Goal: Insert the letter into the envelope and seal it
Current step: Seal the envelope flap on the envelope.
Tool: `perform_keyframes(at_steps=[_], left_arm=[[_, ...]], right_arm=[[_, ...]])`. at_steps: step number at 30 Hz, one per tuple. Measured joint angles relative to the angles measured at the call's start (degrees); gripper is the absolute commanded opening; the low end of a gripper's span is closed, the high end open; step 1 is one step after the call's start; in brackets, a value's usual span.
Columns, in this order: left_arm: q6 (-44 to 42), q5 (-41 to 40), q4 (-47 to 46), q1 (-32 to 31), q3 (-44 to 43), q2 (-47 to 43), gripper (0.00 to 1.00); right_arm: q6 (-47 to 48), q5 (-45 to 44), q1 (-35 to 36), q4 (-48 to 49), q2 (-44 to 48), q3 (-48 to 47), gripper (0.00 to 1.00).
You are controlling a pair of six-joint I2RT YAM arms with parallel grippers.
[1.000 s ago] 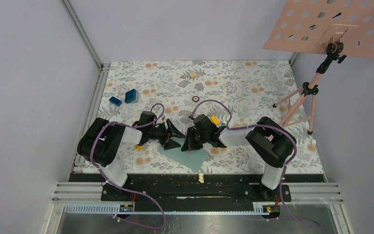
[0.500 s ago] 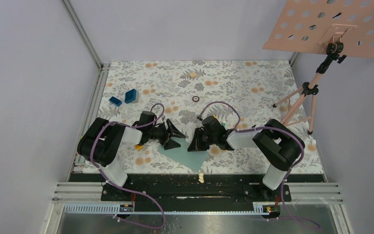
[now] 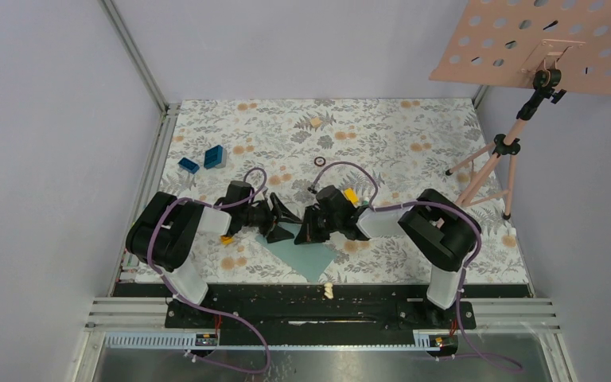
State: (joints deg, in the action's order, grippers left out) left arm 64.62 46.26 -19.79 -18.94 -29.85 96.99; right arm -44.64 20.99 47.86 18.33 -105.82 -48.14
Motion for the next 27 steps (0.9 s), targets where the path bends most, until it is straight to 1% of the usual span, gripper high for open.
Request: perform_keyframes(at_steps=[3, 10, 16, 17, 19, 20, 22, 24, 27], left_arm=[[0.00, 0.02, 0.02, -0.02, 0.00, 0.00, 0.64], [-0.79, 0.02, 3.32, 0.48, -1.57, 0.00, 0.64], [-2.56, -0.26, 7.45, 1.79, -3.19, -0.61, 0.64], [-3.19, -0.66, 8.66, 1.90, -3.50, -1.14, 0.64], [-4.57, -1.70, 11.32, 2.10, -4.04, -2.86, 0.64], [-5.20, -2.14, 12.92, 2.21, -4.44, -4.07, 0.64], [-6.47, -2.64, 15.76, 2.36, -5.62, -6.88, 0.64], [-7.80, -2.82, 18.08, 2.40, -7.52, -9.75, 0.64], [-9.84, -2.99, 21.22, 2.40, -11.13, -13.73, 0.64]], right_arm=[[0.07, -0.61, -0.28, 1.25, 1.11, 1.81, 0.00], [-0.15, -0.31, -4.90, 5.01, 8.55, 12.68, 0.00], [0.28, -0.61, -6.05, 3.80, 10.91, 14.27, 0.00], [0.50, -0.90, -6.08, 2.21, 11.76, 14.27, 0.01], [1.05, -2.10, -6.19, -2.14, 14.69, 14.27, 0.12], [1.40, -3.08, -6.25, -4.87, 17.16, 14.27, 0.15], [2.73, -5.92, -6.34, -11.08, 23.93, 13.66, 0.21], [4.42, -9.11, -6.45, -16.41, 30.36, 11.74, 0.29], [7.69, -15.32, -6.64, -23.10, 39.08, 7.65, 0.35]])
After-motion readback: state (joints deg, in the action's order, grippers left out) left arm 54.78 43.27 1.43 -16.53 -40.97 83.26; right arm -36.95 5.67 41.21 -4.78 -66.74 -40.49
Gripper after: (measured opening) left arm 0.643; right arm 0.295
